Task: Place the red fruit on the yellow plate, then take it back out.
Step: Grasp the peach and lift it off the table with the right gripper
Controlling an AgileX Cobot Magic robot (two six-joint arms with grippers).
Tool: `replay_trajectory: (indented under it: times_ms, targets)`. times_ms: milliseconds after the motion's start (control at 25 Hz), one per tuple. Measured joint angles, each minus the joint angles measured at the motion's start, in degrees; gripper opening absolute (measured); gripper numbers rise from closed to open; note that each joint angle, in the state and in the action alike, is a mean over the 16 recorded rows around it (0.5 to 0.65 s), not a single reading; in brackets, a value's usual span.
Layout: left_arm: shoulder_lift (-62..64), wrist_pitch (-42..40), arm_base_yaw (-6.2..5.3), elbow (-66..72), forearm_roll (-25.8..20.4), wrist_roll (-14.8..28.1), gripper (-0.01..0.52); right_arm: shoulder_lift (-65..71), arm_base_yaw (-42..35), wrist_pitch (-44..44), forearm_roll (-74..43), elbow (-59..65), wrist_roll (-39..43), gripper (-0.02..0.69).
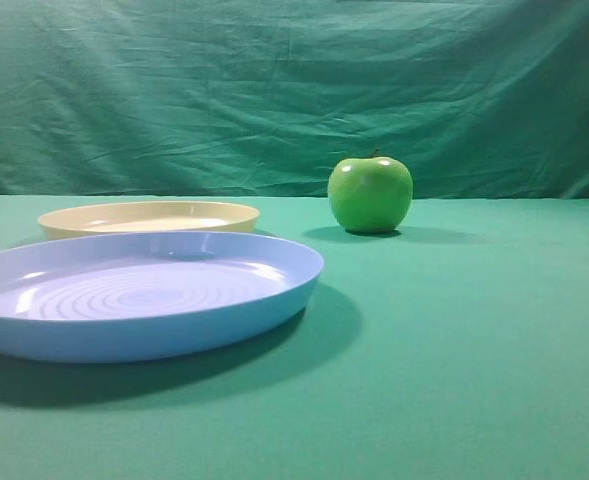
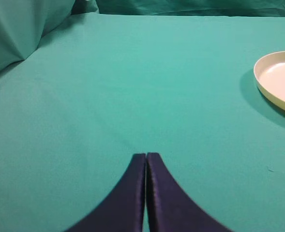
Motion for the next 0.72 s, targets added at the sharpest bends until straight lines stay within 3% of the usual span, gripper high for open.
replay_trajectory:
  times_ms: [720]
  targets:
    - [0.00,0.00,0.00,0.00,0.00,0.08,0.000,0.00,0.00,0.00,0.00,0.00,0.00,0.000]
